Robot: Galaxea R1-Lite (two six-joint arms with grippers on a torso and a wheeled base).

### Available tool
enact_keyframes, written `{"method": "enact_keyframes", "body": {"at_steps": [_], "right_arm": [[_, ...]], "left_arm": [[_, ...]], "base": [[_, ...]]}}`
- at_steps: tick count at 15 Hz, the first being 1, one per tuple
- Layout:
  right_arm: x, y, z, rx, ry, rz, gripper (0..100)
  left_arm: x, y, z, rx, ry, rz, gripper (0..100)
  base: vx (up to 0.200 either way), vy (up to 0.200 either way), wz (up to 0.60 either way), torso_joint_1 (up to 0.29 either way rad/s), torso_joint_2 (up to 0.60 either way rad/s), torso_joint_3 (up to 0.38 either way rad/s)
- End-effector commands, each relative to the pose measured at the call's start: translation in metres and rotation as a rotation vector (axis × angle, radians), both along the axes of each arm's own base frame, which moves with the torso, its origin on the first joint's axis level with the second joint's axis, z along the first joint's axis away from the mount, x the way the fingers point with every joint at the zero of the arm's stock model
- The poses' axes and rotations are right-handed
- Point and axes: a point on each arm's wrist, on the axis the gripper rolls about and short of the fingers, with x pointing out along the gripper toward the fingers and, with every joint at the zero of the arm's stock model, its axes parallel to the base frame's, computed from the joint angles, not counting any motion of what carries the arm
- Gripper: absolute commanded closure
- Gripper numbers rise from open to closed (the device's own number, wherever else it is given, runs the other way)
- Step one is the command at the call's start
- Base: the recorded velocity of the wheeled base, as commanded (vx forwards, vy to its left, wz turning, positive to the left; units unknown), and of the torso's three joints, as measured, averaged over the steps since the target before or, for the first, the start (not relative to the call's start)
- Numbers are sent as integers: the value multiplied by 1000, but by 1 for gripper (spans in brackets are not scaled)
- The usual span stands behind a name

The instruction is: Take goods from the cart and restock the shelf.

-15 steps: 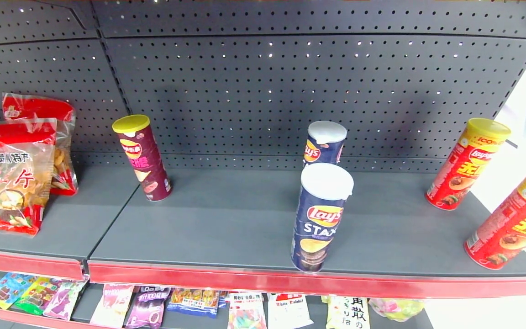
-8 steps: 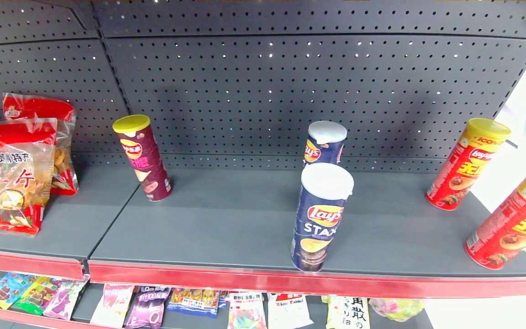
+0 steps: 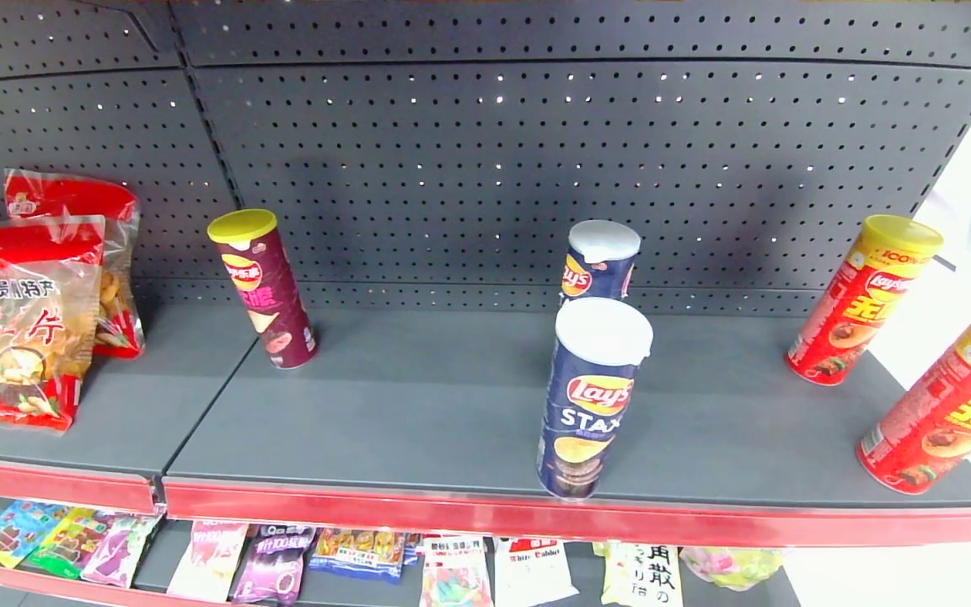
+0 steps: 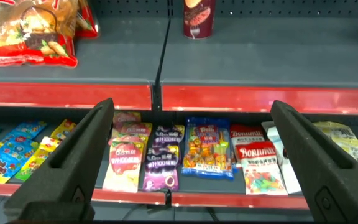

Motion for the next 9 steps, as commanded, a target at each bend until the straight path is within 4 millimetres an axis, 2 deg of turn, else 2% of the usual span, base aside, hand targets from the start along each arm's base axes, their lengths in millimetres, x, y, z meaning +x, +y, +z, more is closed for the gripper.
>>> {"method": "enact_keyframes", "body": {"at_steps": [1, 3, 5, 9], "right_arm": [[0, 0, 0, 0, 1, 2, 0], [0, 0, 0, 0, 2, 2, 0], [0, 0, 0, 0, 1, 2, 0], [0, 0, 0, 0, 1, 4, 0]], "left_arm": [[0, 0, 0, 0, 1, 2, 0], [0, 0, 0, 0, 1, 1, 0], [0, 0, 0, 0, 1, 1, 0], [0, 0, 0, 1, 1, 1, 0]], "base": [[-200, 0, 0, 22, 7, -2], [-200, 0, 0, -10, 0, 2], [0, 0, 0, 0, 0, 0], [0, 0, -600, -1, -5, 2]]}}
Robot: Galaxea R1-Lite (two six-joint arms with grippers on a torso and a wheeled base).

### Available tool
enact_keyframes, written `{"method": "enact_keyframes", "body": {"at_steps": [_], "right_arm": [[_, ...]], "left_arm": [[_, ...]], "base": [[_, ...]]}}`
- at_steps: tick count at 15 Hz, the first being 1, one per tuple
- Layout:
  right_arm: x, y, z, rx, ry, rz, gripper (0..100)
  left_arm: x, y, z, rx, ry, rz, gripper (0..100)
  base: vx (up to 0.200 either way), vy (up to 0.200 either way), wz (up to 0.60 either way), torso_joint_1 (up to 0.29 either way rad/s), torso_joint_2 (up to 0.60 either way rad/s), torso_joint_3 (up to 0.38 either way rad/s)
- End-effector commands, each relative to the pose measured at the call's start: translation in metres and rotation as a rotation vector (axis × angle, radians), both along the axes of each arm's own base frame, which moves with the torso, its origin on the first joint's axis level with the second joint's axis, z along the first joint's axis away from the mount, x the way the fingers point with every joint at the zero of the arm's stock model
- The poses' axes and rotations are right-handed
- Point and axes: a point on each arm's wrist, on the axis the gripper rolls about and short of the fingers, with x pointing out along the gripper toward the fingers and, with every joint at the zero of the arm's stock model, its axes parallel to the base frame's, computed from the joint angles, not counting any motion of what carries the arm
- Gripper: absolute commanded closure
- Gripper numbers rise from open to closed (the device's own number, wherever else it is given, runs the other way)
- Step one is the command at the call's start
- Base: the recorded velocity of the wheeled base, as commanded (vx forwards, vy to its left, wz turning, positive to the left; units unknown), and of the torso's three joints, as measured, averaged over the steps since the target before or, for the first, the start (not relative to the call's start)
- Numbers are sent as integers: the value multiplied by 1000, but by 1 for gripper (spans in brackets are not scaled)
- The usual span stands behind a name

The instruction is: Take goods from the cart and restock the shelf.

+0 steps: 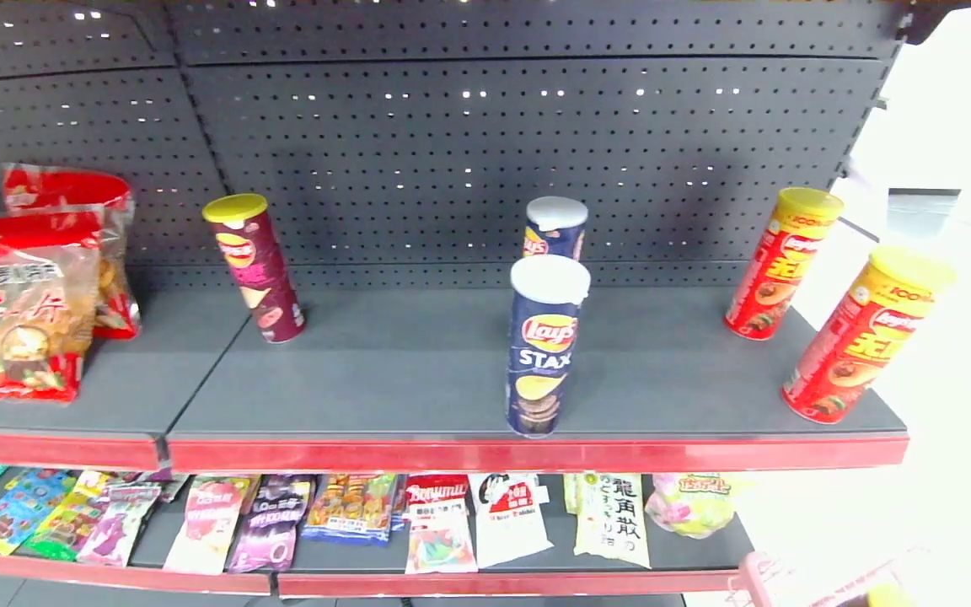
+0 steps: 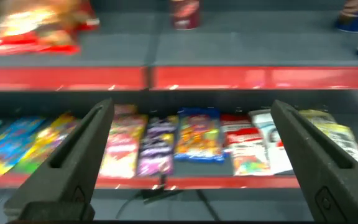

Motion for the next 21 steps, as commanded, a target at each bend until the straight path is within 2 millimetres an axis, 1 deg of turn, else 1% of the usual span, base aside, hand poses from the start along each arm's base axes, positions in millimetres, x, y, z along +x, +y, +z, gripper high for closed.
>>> {"method": "enact_keyframes", "body": {"at_steps": [1, 11, 19, 20, 21], "right_arm": [[0, 0, 0, -1, 1, 2, 0], [0, 0, 0, -1, 2, 4, 0], [0, 0, 1, -18, 0, 13, 0], [3, 2, 53, -20, -13, 105, 0], [23, 2, 96, 33, 36, 106, 0]], "left_arm": [[0, 0, 0, 0, 0, 1, 0], [0, 0, 0, 0, 0, 1, 0], [0, 0, 0, 0, 0, 1, 0], [0, 0, 0, 0, 0, 1, 0], [0, 0, 0, -1, 0, 1, 0]], "base": [[0, 0, -600, 22, 2, -2], [0, 0, -600, 4, 4, 3], [0, 0, 0, 0, 0, 0], [0, 0, 0, 0, 0, 0], [0, 0, 0, 0, 0, 0]]}}
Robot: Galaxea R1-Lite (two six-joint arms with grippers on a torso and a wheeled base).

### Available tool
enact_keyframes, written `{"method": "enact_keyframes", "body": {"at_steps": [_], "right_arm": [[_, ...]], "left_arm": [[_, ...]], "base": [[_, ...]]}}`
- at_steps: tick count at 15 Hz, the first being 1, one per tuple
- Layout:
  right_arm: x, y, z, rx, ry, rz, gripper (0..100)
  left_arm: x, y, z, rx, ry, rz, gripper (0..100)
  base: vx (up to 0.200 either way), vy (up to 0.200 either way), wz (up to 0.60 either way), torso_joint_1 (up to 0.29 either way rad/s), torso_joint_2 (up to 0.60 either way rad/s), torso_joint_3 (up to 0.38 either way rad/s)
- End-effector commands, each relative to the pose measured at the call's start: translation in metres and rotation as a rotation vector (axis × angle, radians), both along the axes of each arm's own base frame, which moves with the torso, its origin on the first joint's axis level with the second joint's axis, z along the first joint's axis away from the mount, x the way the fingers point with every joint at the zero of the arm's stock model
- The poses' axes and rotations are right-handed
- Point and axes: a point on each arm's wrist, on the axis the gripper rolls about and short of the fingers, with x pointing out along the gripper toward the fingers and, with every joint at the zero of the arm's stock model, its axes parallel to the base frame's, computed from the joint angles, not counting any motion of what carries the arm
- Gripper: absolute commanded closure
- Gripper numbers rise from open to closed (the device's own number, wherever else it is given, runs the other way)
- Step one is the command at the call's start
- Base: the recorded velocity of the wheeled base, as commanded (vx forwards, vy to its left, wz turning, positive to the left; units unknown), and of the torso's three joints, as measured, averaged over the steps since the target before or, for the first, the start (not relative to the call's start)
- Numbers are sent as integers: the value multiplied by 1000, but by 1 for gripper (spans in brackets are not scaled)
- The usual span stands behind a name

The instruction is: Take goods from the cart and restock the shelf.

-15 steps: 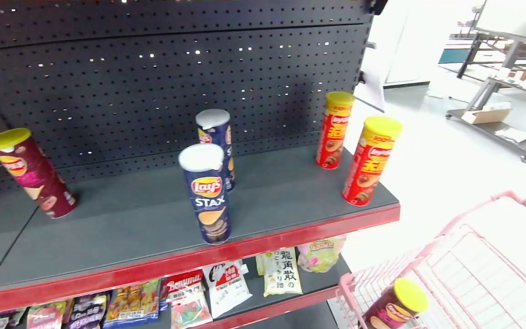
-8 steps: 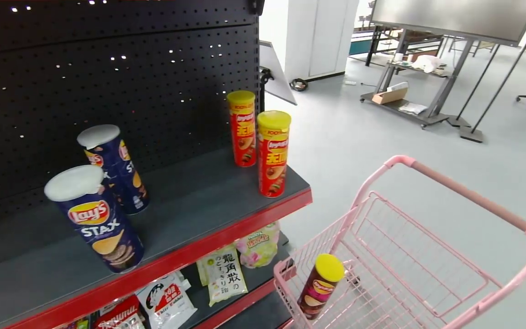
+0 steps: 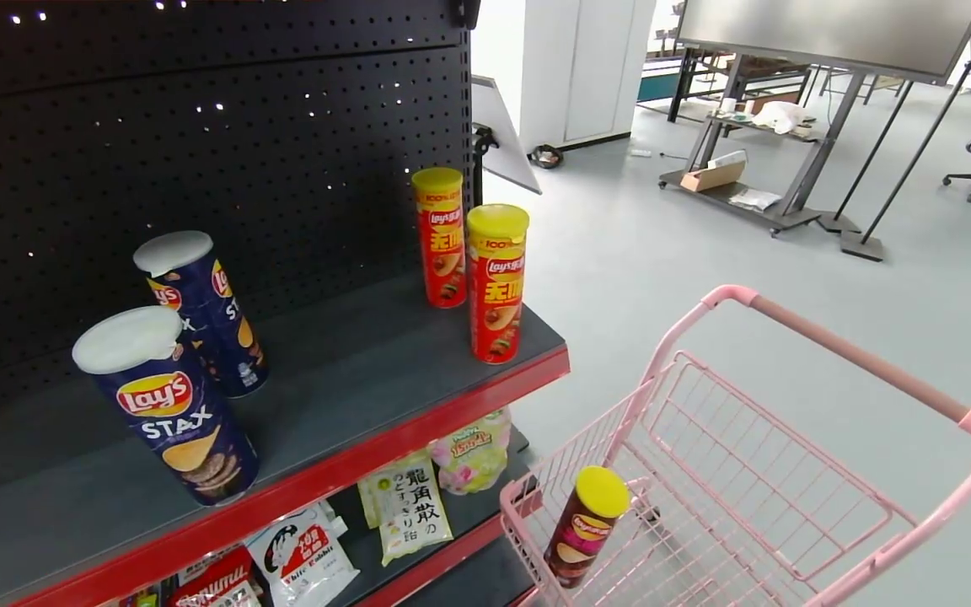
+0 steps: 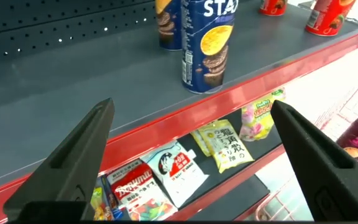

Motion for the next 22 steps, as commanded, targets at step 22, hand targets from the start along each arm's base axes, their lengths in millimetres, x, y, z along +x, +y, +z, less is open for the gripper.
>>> {"method": "enact_keyframes", "body": {"at_steps": [22], "right_arm": [[215, 62, 34, 8, 735, 291, 0]], "left_arm": [[0, 0, 0, -1, 0, 0, 0]], "base": [[0, 0, 0, -57, 138, 76]]}}
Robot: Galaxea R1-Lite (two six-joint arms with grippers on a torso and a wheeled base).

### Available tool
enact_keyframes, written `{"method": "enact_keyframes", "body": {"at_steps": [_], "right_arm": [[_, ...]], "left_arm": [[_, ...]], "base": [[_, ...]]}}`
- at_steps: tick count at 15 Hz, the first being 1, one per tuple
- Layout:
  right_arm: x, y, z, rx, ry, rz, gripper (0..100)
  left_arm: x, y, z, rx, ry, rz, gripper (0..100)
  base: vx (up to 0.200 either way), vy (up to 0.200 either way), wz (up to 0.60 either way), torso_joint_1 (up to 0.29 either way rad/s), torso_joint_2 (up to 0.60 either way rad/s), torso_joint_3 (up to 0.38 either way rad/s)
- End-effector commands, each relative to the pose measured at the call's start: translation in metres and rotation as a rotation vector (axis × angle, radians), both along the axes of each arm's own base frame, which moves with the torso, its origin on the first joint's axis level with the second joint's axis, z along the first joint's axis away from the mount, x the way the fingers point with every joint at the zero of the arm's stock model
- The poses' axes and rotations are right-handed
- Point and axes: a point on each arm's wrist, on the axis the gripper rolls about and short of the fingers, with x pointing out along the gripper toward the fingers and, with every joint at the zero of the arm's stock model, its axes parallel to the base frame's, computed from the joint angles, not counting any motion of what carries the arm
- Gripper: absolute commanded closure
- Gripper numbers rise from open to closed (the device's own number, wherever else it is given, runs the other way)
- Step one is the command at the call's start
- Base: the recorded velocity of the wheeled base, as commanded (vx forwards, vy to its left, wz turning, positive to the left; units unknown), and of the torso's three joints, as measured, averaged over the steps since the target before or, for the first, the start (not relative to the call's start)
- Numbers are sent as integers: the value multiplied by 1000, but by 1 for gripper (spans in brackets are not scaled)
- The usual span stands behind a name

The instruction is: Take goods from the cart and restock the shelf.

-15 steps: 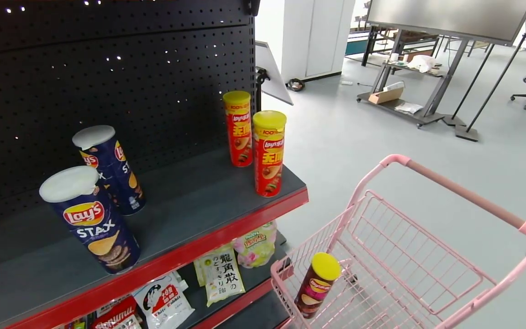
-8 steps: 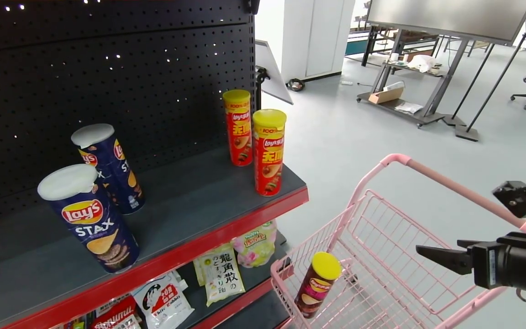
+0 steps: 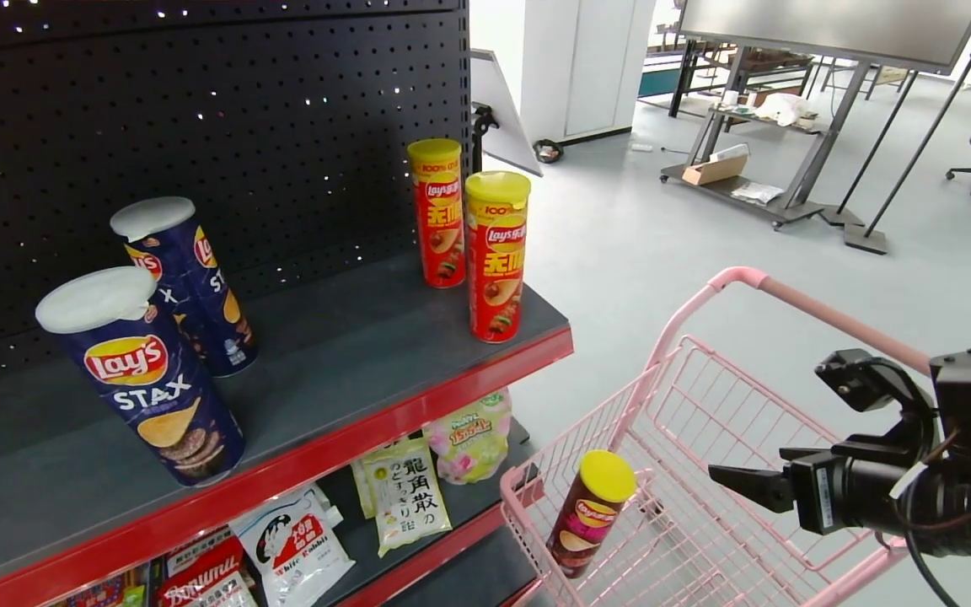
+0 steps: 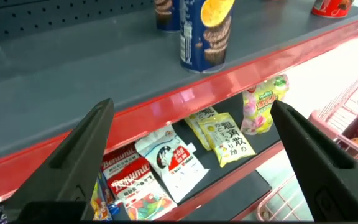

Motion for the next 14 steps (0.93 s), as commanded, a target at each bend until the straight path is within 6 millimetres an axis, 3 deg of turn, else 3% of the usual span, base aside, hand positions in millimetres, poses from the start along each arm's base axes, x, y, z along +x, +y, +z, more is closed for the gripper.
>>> {"method": "enact_keyframes", "body": {"at_steps": [1, 7, 11, 14], "right_arm": [[4, 8, -8, -14, 34, 29, 0], [-1, 16, -11, -10, 34, 71, 0], [-6, 26, -39, 23, -22, 112, 0], [-4, 41, -77, 38, -64, 154, 0]], "left_arm": [[0, 0, 0, 0, 0, 0, 0], [0, 0, 0, 0, 0, 0, 0], [0, 0, 0, -2, 0, 0, 0], [0, 0, 0, -2, 0, 0, 0]], "base": [[0, 0, 0, -149, 354, 212], [0, 0, 0, -141, 360, 212], [0, 0, 0, -31, 81, 49], [0, 0, 0, 0, 0, 0]]}}
